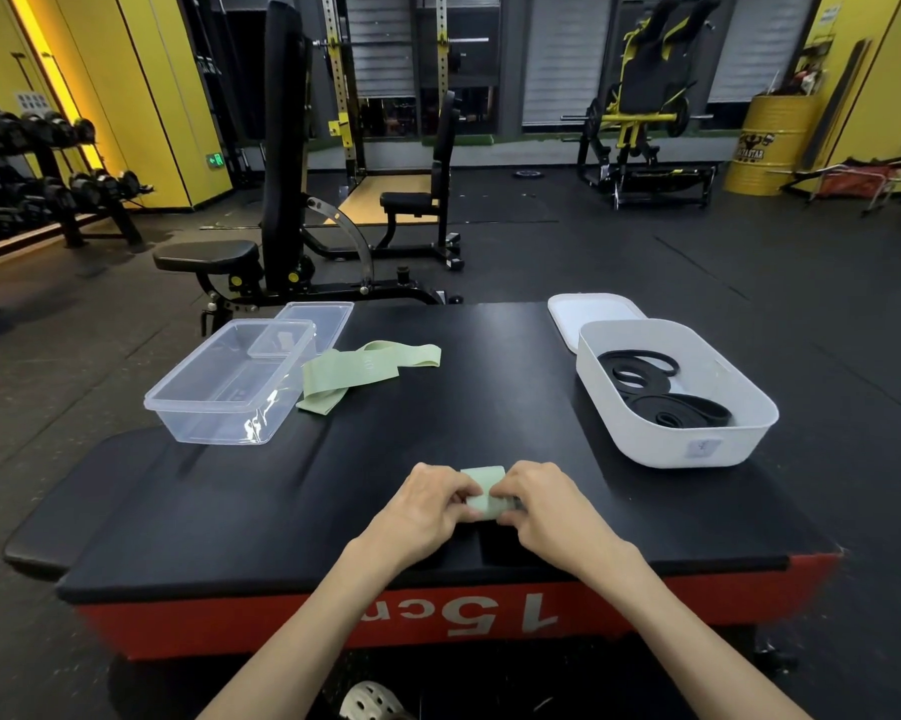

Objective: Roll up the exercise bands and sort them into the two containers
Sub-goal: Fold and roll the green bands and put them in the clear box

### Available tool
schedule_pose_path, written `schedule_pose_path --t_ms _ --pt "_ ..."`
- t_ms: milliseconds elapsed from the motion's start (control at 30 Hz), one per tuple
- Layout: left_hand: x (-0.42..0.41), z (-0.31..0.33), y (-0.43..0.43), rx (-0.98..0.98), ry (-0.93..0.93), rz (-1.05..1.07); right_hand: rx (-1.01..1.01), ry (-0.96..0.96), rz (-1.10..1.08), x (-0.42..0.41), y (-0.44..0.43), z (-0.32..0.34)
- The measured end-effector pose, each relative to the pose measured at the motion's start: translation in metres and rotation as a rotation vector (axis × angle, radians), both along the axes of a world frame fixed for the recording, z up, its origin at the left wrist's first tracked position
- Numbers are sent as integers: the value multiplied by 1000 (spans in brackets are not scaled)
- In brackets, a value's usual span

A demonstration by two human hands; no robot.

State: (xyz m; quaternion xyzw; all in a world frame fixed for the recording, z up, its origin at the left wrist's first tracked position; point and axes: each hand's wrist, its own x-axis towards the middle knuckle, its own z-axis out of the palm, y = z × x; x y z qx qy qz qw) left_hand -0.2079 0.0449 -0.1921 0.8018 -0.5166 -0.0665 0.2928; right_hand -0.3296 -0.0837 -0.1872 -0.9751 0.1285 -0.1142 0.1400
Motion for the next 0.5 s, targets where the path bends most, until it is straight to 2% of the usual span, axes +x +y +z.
schedule_pose_path --t_ms 133,300,500 --pt "0 1 0 2 -5 4 15 26 1 1 -2 2" --pt "-1 -1 3 -109 -128 -31 40 58 0 7 -6 5" --pt "1 2 1 -46 -149 -31 43 18 6 6 -7 3"
